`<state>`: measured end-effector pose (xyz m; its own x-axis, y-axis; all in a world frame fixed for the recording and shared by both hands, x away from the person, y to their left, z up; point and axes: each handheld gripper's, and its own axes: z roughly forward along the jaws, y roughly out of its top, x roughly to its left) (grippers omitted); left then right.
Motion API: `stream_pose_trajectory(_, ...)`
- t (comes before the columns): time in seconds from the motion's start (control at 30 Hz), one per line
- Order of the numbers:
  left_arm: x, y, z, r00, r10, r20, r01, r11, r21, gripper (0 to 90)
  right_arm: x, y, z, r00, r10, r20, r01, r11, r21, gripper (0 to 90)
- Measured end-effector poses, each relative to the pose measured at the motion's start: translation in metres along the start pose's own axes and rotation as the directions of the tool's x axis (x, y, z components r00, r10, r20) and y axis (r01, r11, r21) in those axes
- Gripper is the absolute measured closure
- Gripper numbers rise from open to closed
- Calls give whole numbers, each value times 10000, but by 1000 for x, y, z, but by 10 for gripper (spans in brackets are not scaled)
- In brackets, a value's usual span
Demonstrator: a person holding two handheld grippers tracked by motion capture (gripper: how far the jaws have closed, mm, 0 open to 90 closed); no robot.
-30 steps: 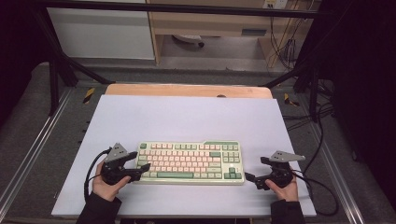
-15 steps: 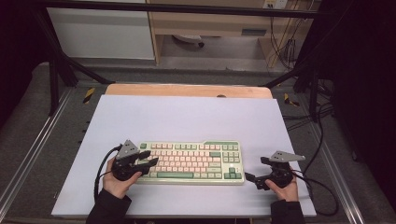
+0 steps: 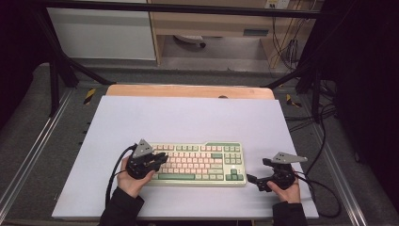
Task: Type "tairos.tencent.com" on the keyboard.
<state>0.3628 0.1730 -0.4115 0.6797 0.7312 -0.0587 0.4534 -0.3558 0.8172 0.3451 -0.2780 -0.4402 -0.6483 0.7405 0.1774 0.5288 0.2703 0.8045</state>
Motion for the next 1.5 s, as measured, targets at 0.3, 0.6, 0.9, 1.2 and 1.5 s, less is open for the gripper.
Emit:
stream_pose_trajectory(0.3, -7, 3, 13, 9999, 98, 122, -100, 9998, 180, 888, 0, 0, 0, 10000, -14, -7, 14, 10000, 19, 5)
stream_pose_trajectory(0.6, -10, 5, 26, 9998, 144, 139, -152, 9982, 573, 900, 0, 0, 1, 10000, 20, -15, -20, 10000, 30, 5)
stream_pose_trajectory(0.9, -11, 5, 36, 9998, 157, 97, -165, 9964, 827, 900, 0, 0, 1, 10000, 16, -19, -16, 10000, 54, 5)
stream_pose_trajectory(1.2, -12, 4, 38, 9994, 357, -45, -352, 9954, 887, 900, 0, 0, 1, 10000, -29, -2, 29, 10000, 47, 5)
stream_pose_trajectory(1.5, -11, 5, 34, 9997, 257, 3, -257, 9969, 746, 900, 0, 0, 0, 10000, -31, 0, 31, 10000, 58, 5)
